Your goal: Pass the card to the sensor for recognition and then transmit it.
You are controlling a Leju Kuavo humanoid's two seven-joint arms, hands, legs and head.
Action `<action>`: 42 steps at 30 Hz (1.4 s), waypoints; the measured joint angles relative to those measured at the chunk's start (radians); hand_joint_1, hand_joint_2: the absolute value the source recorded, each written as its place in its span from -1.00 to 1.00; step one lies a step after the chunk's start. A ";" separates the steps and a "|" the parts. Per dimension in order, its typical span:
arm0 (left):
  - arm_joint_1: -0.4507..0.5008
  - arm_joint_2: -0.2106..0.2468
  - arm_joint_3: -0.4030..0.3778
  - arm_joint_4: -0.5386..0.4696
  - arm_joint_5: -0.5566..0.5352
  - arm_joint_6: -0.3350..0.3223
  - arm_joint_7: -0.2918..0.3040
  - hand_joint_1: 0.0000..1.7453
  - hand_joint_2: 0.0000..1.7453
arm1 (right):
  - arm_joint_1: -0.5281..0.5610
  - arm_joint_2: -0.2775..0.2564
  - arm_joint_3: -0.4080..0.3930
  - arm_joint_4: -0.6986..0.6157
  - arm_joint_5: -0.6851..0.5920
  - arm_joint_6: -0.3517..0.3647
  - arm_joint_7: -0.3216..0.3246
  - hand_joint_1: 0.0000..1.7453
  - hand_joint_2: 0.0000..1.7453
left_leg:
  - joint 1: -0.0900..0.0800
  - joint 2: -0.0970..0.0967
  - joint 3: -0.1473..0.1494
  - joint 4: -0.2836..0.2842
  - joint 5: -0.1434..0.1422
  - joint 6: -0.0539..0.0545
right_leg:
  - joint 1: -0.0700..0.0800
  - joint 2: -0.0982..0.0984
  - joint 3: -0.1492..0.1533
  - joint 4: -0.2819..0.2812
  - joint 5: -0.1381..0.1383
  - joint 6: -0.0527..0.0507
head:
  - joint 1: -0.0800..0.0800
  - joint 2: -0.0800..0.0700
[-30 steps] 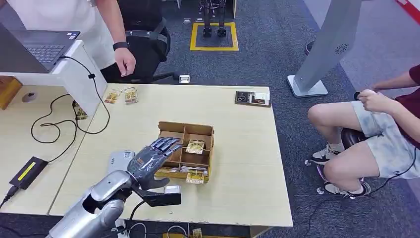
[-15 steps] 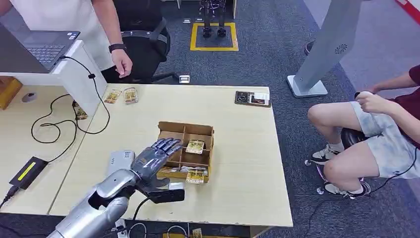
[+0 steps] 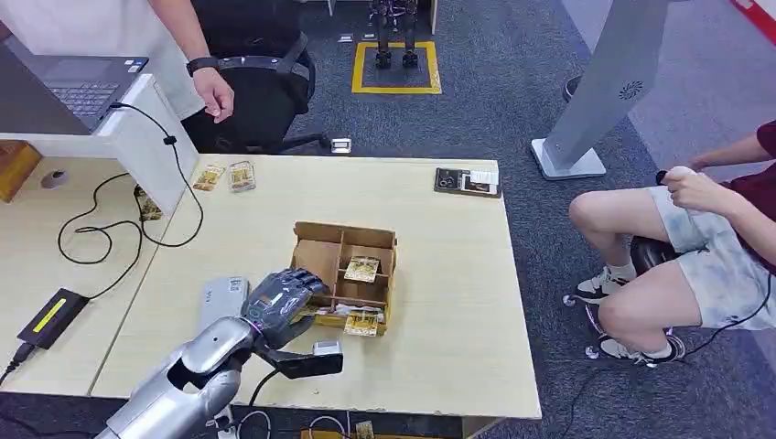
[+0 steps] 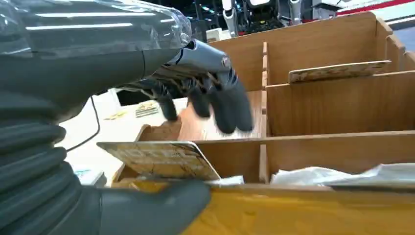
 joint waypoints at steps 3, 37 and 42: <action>0.002 0.000 0.000 -0.001 0.007 0.013 -0.016 1.00 1.00 | 0.002 0.000 0.000 0.000 0.000 0.000 -0.002 -1.00 1.00 | 0.000 0.000 0.000 0.000 0.000 0.000 | 0.000 0.000 0.000 0.000 0.000 0.000 | 0.000 0.000; 0.091 -0.025 0.019 -0.086 -0.020 0.187 -0.102 -1.00 1.00 | 0.026 0.000 -0.011 -0.009 0.001 0.002 -0.029 -1.00 1.00 | 0.000 0.000 0.000 0.000 0.000 0.000 | 0.000 0.000 0.000 0.000 0.000 0.000 | 0.000 0.000; 0.096 -0.038 0.029 -0.089 -0.040 0.195 -0.100 -1.00 1.00 | 0.028 0.000 -0.021 -0.013 0.001 0.002 -0.035 -1.00 1.00 | 0.000 0.000 0.000 0.000 0.000 0.000 | 0.000 0.000 0.000 0.000 0.000 0.000 | 0.000 0.000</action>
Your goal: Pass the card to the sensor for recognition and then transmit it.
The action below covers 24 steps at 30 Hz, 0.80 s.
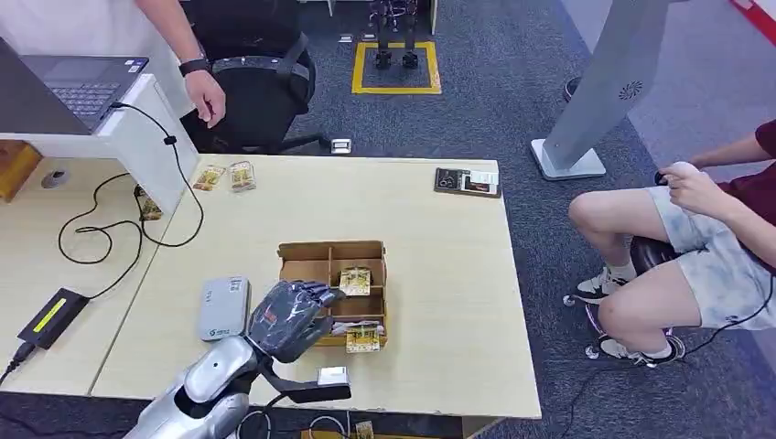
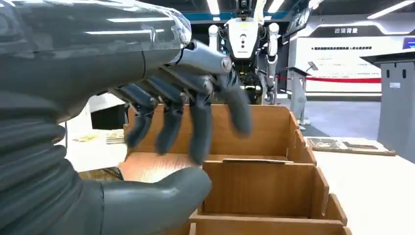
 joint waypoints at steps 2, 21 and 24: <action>0.000 -0.002 0.001 0.000 -0.001 -0.003 0.000 -1.00 1.00 | 0.000 0.000 -0.005 0.000 0.000 0.000 -0.001 -1.00 1.00 | 0.000 0.000 0.000 0.000 0.000 0.000 | 0.000 0.000 0.000 0.000 0.000 0.000 | 0.000 0.000; 0.000 -0.002 0.003 0.000 0.000 -0.021 0.000 -1.00 1.00 | 0.006 0.000 -0.009 -0.002 0.000 0.000 0.001 -1.00 1.00 | 0.000 0.000 0.000 0.000 0.000 0.000 | 0.000 0.000 0.000 0.000 0.000 0.000 | 0.000 0.000; 0.001 -0.005 0.006 0.000 -0.045 0.026 0.026 -1.00 1.00 | 0.008 0.000 -0.010 -0.003 0.000 0.000 -0.003 -1.00 1.00 | 0.000 0.000 0.000 0.000 0.000 0.000 | 0.000 0.000 0.000 0.000 0.000 0.000 | 0.000 0.000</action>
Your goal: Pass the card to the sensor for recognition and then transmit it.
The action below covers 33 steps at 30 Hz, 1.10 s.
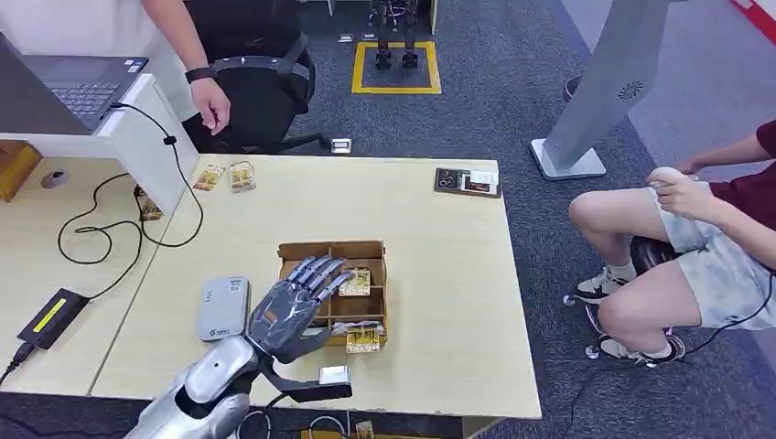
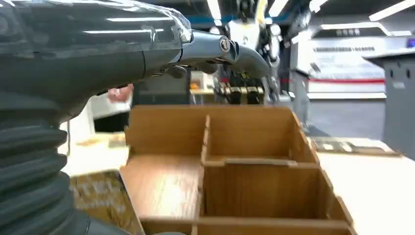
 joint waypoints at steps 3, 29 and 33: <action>0.000 -0.002 0.012 0.000 -0.049 0.023 0.038 -1.00 1.00 | 0.002 0.000 -0.002 0.000 0.000 0.000 -0.001 -1.00 1.00 | 0.000 0.000 0.000 0.000 0.000 0.000 | 0.000 0.000 0.000 0.000 0.000 0.000 | 0.000 0.000; -0.013 -0.021 0.089 0.040 -0.151 -0.057 0.119 -1.00 1.00 | 0.018 0.009 -0.033 -0.039 0.000 0.013 -0.008 -1.00 1.00 | 0.000 0.000 0.000 0.000 0.000 0.000 | 0.000 0.000 0.001 0.000 0.000 0.000 | 0.000 0.000; -0.021 -0.018 0.089 0.048 -0.155 -0.080 0.118 -1.00 1.00 | 0.018 0.009 -0.033 -0.040 0.000 0.013 -0.007 -1.00 1.00 | 0.000 0.000 0.001 0.000 0.000 0.000 | 0.000 0.000 0.001 0.000 0.000 0.000 | 0.000 0.000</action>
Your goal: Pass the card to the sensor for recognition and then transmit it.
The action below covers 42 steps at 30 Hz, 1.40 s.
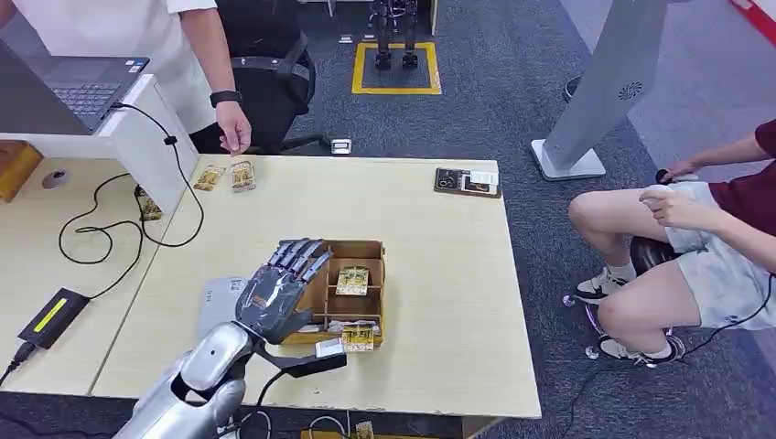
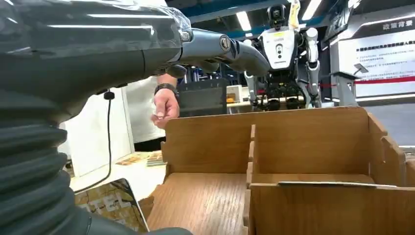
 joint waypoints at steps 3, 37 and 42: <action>-0.007 0.005 0.000 0.003 -0.001 -0.016 0.002 -1.00 1.00 | 0.000 0.000 0.000 -0.001 0.000 0.000 0.004 -1.00 1.00 | 0.000 0.000 0.001 0.000 0.000 0.000 | 0.000 0.000 0.000 0.000 0.000 0.000 | 0.000 0.000; 0.022 0.165 0.000 -0.091 0.222 -0.132 -0.091 -1.00 1.00 | 0.016 0.000 -0.031 -0.008 0.000 -0.010 -0.007 -1.00 1.00 | 0.000 0.000 0.001 -0.001 0.000 -0.001 | 0.000 0.000 0.001 0.000 0.000 0.000 | -0.001 0.000; 0.045 0.196 0.000 -0.136 0.225 -0.132 -0.085 -1.00 1.00 | 0.017 0.000 -0.042 -0.012 0.000 -0.010 -0.010 -1.00 1.00 | 0.000 0.000 0.000 -0.001 0.000 -0.001 | 0.000 0.000 0.000 0.000 0.000 0.000 | 0.000 0.000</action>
